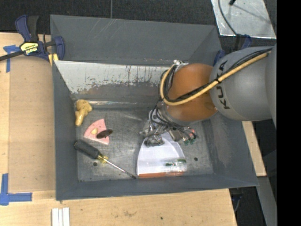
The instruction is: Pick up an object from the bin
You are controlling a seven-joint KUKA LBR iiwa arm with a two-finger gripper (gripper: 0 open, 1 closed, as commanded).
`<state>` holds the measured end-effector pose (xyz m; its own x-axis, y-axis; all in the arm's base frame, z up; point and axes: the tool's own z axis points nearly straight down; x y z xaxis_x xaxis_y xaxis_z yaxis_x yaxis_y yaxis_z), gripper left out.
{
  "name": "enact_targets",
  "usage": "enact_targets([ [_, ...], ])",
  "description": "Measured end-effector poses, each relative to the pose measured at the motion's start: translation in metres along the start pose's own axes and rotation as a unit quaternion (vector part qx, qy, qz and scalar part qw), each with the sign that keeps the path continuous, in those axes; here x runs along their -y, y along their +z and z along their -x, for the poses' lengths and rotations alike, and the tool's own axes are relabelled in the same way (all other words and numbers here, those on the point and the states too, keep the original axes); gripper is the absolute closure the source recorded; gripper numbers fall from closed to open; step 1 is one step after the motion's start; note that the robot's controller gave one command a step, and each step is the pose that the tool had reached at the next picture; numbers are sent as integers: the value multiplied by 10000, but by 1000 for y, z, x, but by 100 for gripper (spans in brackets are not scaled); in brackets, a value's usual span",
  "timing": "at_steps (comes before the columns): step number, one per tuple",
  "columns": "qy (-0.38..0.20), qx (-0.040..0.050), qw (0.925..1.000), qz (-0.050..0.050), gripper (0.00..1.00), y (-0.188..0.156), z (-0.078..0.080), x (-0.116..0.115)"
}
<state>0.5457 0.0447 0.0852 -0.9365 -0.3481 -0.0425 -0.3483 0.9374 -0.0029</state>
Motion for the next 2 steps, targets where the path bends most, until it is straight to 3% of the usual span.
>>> enact_targets([
  [1,1,0,10000,0,100,0,0,0],
  [2,-647,-47,9979,2,100,-14,-4,1],
])
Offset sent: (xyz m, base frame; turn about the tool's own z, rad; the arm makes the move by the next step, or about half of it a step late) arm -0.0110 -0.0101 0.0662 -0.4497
